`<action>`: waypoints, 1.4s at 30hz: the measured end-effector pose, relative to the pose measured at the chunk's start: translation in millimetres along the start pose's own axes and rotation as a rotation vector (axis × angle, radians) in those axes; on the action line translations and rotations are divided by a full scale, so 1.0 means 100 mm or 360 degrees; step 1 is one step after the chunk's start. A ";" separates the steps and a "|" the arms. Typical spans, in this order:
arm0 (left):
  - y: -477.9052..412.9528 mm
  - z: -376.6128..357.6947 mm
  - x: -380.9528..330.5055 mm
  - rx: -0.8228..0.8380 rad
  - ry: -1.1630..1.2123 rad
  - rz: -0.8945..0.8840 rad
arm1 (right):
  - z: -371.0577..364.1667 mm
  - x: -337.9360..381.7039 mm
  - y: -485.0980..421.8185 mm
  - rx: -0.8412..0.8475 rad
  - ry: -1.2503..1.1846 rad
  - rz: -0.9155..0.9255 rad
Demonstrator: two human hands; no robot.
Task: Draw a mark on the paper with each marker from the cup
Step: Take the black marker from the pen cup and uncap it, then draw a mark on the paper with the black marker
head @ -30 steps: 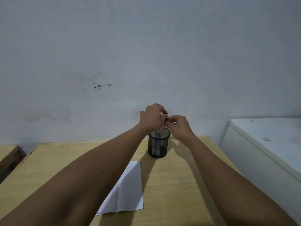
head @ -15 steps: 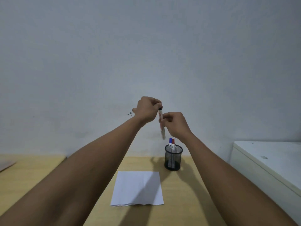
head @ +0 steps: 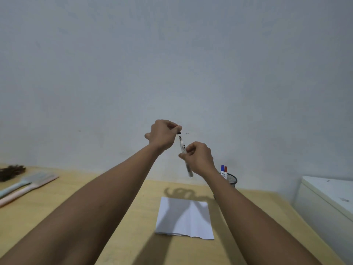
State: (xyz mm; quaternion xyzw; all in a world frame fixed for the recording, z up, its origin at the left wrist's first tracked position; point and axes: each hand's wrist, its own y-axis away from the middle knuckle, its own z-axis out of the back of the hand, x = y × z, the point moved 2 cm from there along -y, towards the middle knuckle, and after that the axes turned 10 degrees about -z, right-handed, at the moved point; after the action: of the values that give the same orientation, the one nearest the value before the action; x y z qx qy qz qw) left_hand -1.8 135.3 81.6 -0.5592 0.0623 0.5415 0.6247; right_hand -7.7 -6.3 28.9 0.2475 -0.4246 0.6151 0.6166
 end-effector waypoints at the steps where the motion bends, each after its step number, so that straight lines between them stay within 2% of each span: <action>1: 0.00 0.00 0.09 0.0008 -0.0019 0.0012 | -0.07 -0.07 -0.02 0.0004 -0.0022 -0.0002; 11: 0.41 -0.31 1.57 0.0400 -0.0470 0.0219 | -0.58 -0.72 -0.21 0.0271 -0.0308 0.0040; 14: 0.58 -0.41 1.91 0.0510 -0.0549 0.0248 | -0.69 -0.87 -0.26 0.0320 -0.0349 -0.0025; 23: 0.90 -0.53 2.24 0.0610 -0.0692 0.0225 | -0.85 -1.03 -0.29 0.0591 -0.0855 -0.0456; 31: 0.95 -0.51 2.35 0.0663 -0.0647 0.0259 | -0.95 -1.07 -0.26 0.0589 -0.0912 -0.0441; 33: 1.05 -0.49 2.33 0.0525 -0.0688 0.0185 | -1.00 -1.11 -0.23 0.0568 -0.0811 -0.0406; 36: 1.28 -0.45 2.20 0.0355 -0.0732 -0.0117 | -1.10 -1.20 -0.20 0.0550 -0.0654 -0.0337; 38: 1.41 -0.44 2.08 0.0502 -0.0725 -0.0269 | -1.18 -1.25 -0.18 0.0536 -0.0627 -0.0310; 42: 1.51 -0.44 1.98 0.0965 -0.0864 -0.0388 | -1.37 -1.32 -0.21 0.0514 -0.0734 -0.0390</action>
State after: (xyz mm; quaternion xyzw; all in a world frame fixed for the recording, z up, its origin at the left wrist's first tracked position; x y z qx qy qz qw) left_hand -11.1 189.5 -165.4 -0.1905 -0.0146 0.5483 0.8142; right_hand 58.0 32.3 -147.4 0.5248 -0.4172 0.5233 0.5261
